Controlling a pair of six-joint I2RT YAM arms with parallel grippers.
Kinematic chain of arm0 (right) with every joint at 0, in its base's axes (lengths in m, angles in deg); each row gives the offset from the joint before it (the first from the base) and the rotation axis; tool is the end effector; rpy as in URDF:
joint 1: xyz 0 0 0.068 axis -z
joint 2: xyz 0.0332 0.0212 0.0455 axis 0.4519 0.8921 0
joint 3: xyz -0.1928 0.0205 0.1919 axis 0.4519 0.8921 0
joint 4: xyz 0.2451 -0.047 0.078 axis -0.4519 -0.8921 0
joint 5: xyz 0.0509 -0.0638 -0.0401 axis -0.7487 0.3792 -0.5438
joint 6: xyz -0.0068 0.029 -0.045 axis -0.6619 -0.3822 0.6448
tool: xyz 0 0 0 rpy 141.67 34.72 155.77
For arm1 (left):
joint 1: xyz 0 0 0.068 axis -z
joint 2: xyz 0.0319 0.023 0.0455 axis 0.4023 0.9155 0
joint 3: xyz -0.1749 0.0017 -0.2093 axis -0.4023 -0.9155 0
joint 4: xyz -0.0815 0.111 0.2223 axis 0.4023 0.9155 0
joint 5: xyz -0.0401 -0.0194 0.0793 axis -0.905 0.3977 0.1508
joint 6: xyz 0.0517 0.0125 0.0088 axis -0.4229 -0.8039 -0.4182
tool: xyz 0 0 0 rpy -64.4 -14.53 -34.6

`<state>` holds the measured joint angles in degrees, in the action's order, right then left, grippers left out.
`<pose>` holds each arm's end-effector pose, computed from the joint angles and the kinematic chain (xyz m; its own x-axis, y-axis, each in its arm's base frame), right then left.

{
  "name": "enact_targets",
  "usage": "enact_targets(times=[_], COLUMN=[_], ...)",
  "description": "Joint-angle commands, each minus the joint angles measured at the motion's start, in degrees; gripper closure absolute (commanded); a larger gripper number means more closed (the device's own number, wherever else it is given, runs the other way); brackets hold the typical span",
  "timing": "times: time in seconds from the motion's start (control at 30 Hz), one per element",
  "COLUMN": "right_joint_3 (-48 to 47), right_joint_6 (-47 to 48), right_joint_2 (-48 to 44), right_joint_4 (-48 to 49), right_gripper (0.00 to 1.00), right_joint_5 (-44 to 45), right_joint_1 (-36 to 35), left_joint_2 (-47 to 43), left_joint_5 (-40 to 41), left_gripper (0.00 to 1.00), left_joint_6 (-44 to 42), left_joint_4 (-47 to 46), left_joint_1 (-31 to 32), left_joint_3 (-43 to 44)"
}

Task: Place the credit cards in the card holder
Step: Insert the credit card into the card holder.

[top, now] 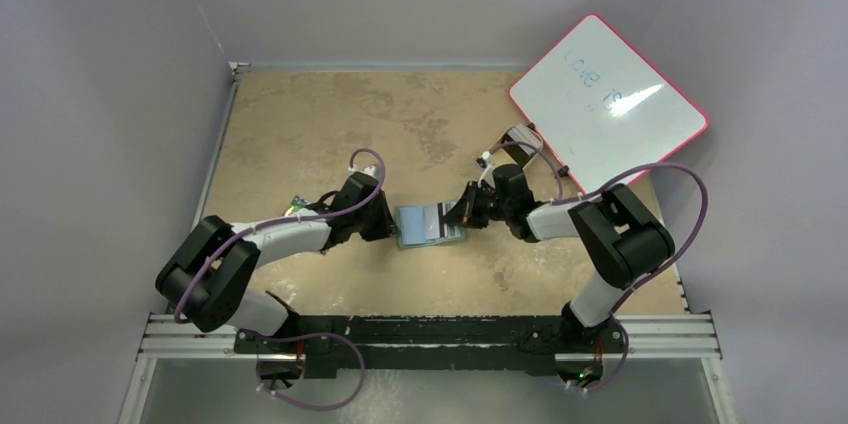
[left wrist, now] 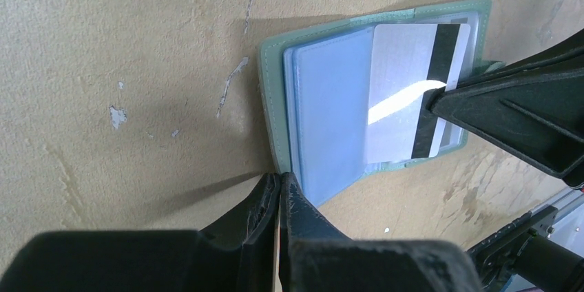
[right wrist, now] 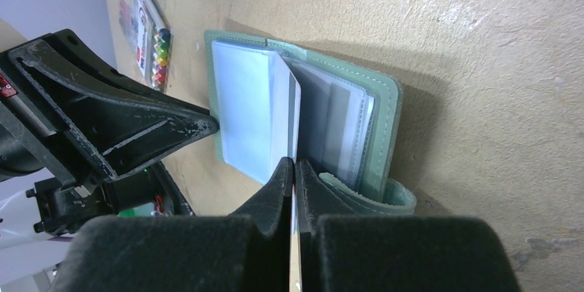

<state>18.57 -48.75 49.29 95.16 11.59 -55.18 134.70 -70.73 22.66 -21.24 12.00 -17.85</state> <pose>0.2573 0.1578 0.1309 -0.8638 0.2539 -0.4353 -0.2280 0.5734 0.7869 0.2114 -0.1565 0.1489 -0.8865 -0.2768 -0.3709 -0.0421 0.8464 -0.5310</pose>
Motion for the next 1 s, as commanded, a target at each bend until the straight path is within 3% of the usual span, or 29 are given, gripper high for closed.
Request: enact_targets(times=[0.0, 0.97], right_joint_3=[0.0, -7.2], right_joint_6=[0.4, 3.7], right_joint_2=[1.0, 5.1], right_joint_4=[1.2, -7.5], right_gripper=[1.00, 1.00], right_joint_5=[-1.1, -1.1], right_joint_1=[0.1, -3.4], left_joint_2=[-0.6, -0.2], left_joint_5=[-0.7, -0.9], left_gripper=[1.00, 1.00], left_joint_6=[-0.5, -0.7], left_joint_4=[-2.9, -3.4], left_joint_1=[-0.3, -0.3], left_joint_3=[-0.1, 0.0])
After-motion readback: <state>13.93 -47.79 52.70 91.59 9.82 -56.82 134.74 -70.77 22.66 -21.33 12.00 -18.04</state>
